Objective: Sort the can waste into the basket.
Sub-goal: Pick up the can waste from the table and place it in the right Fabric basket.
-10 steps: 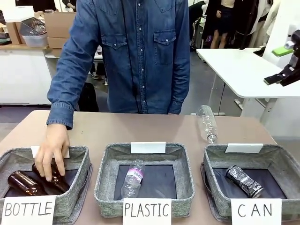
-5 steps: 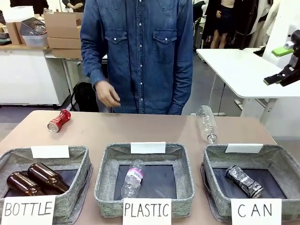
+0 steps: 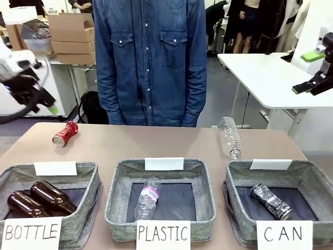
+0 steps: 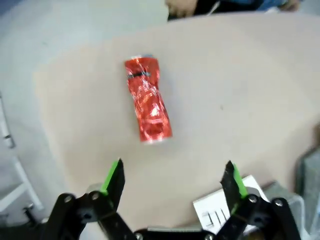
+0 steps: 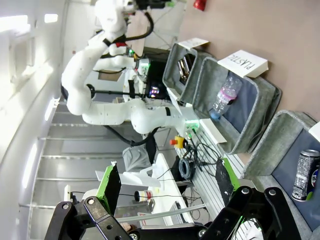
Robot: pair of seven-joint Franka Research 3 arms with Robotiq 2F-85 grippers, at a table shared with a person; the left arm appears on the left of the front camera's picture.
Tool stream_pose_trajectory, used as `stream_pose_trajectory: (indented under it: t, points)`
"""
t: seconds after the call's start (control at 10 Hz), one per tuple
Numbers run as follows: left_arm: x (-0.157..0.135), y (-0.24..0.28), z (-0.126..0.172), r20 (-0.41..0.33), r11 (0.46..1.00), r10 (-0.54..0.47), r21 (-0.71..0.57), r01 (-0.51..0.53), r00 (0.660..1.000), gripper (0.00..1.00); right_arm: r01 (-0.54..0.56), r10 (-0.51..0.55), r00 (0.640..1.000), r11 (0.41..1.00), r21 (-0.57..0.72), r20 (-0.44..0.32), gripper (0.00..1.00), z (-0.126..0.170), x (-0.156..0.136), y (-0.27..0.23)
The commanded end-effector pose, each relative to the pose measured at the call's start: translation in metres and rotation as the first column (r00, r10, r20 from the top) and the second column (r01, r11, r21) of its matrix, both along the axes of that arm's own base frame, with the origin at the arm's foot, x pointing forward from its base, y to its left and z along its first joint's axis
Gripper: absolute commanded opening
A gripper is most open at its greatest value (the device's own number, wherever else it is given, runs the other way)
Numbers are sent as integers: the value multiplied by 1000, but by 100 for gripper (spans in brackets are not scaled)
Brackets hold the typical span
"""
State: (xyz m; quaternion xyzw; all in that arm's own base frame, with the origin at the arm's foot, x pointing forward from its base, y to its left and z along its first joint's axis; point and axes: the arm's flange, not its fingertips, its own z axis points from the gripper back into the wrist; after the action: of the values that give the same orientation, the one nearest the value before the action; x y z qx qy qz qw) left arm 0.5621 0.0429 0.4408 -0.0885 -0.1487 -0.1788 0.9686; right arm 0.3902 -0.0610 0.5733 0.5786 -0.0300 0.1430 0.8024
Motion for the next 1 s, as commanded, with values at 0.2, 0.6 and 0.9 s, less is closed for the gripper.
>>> stream_pose_trajectory:
  t: [0.2,0.6,0.9]
  points:
    - [39,-21,-53,-85,994,-21,106,29,996,100,-15,15,1000,1000,1,15,100,1,-1,-2]
    - [79,-6,-98,-136,997,35,76,-25,990,100,-15,15,1000,1000,1,15,100,1,-1,-2]
    - [87,-5,-111,-163,999,26,47,-18,986,100,-15,15,1000,1000,1,15,100,1,-1,-2]
